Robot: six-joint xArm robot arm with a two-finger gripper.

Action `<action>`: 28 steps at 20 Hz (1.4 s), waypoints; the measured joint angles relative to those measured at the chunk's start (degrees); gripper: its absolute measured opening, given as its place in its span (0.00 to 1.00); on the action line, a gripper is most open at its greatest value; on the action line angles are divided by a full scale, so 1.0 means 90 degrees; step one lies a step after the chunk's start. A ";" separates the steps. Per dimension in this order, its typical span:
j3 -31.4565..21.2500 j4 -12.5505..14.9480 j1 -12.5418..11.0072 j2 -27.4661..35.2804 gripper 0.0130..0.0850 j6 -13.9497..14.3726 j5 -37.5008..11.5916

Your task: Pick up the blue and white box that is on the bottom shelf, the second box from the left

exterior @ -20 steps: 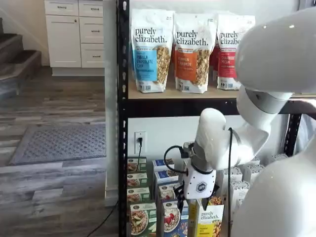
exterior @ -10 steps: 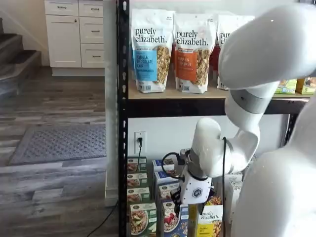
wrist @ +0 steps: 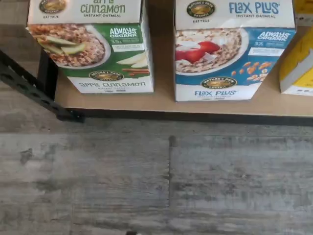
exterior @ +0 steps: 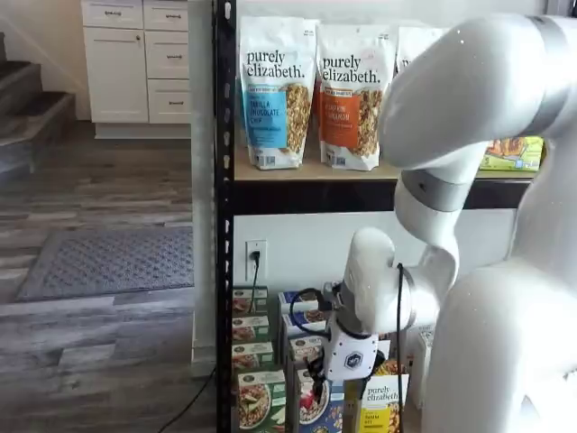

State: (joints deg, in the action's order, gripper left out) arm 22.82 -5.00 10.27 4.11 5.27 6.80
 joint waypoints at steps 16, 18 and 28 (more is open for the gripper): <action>0.0620 -0.0850 -0.0028 0.1110 1.00 -0.0885 -0.0525; 0.0764 -0.0745 -0.0053 0.1255 1.00 -0.0809 -0.0521; 0.1699 0.0619 -0.0236 0.2112 1.00 0.0376 -0.0477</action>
State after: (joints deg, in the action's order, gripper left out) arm 38.12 0.58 8.15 23.12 8.65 2.50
